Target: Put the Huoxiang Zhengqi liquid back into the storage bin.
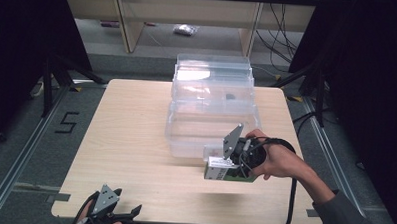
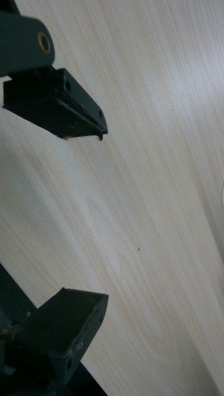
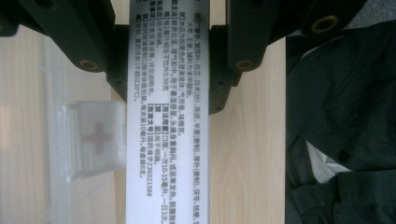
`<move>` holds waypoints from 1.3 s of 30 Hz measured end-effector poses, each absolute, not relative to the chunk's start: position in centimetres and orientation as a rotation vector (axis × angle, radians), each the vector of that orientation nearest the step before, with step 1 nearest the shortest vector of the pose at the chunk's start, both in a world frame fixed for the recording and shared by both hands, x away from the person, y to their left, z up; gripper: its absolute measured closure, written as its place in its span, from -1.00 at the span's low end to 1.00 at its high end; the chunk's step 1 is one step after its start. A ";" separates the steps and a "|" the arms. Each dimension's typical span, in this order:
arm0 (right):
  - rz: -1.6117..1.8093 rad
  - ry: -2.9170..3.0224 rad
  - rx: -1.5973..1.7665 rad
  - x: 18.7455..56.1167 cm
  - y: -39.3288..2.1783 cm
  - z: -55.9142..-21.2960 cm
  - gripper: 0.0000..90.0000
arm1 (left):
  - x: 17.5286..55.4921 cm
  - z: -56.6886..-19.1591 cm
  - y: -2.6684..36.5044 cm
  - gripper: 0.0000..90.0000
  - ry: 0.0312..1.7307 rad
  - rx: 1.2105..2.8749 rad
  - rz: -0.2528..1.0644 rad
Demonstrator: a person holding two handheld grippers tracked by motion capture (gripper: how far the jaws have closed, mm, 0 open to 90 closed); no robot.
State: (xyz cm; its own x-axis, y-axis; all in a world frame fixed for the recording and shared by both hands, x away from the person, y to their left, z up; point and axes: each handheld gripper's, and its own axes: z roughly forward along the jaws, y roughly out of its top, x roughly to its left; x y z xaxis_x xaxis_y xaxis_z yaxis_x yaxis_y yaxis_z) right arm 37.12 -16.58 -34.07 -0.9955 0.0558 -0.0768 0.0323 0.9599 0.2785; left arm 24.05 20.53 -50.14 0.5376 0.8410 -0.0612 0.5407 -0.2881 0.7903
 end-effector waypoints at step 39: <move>0.432 2.946 0.128 43.6 -16.7 -29.2 0.44 | 24.1 -50.1 20.5 -0.65 1.115 1.978 0.466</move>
State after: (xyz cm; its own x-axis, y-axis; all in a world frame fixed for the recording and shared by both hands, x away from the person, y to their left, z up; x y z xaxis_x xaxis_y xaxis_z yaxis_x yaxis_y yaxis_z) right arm 43.60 -16.73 -29.18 -0.9833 0.1074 -0.1466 0.0608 0.9547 0.2914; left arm 24.10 20.54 -50.11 0.5433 0.8370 -0.0648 0.5418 -0.2906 0.7886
